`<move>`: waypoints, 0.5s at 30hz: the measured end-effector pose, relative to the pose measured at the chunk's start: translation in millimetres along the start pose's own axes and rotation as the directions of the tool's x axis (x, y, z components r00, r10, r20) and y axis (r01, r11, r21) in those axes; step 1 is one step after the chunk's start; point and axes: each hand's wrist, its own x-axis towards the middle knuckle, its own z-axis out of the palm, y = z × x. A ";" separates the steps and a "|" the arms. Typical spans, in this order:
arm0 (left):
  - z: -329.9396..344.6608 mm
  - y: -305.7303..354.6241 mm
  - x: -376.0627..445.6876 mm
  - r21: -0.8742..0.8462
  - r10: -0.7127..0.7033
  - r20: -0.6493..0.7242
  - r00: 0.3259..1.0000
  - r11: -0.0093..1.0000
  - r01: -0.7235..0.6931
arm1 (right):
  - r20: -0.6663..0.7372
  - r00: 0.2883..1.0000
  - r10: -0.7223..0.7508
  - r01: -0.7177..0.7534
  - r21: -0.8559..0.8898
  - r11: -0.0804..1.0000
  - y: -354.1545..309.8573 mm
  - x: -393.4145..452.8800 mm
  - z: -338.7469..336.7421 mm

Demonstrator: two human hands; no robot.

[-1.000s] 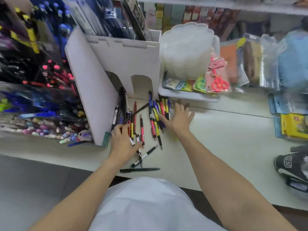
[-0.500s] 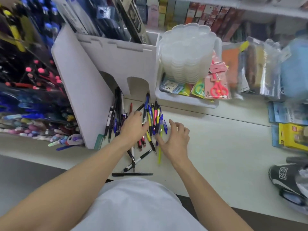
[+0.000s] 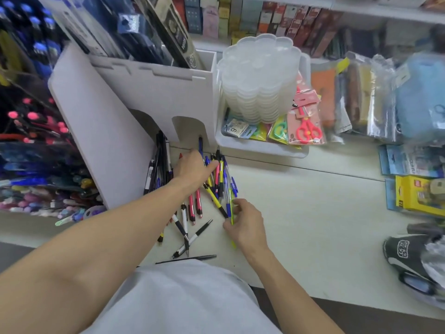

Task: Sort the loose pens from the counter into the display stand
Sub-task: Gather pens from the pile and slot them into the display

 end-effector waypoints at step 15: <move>-0.2 -2.9 -22.2 -0.197 -0.022 0.067 0.998 0.980 0.035 | 0.000 0.981 0.193 -0.171 0.466 0.868 16.6 14.3 -86.1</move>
